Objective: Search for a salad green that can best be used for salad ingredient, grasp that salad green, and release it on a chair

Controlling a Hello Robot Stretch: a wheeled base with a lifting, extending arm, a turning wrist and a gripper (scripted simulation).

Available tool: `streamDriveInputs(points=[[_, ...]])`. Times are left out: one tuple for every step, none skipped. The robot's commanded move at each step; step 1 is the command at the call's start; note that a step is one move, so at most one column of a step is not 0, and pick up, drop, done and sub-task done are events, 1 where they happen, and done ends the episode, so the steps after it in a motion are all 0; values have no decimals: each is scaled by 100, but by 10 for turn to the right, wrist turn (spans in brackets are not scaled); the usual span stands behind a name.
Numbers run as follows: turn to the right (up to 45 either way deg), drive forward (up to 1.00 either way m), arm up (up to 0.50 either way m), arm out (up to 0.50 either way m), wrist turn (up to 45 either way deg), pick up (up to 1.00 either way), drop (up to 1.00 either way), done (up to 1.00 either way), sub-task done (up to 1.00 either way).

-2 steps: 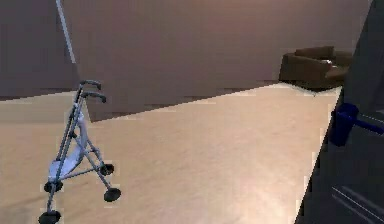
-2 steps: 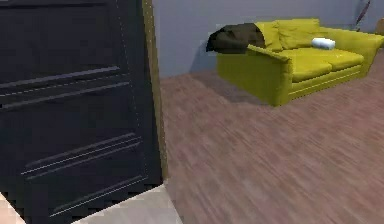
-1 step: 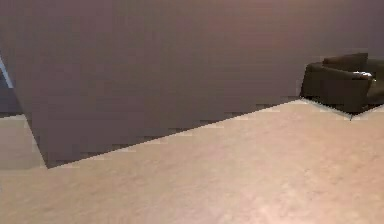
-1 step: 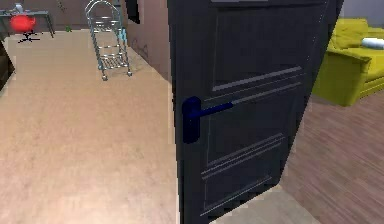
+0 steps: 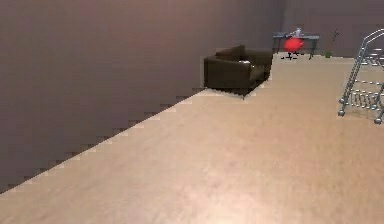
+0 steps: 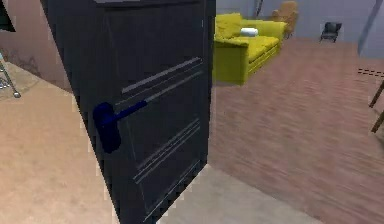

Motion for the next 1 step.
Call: streamDriveInputs(points=[[0, 30, 0, 0, 0, 0, 0, 0, 0]])
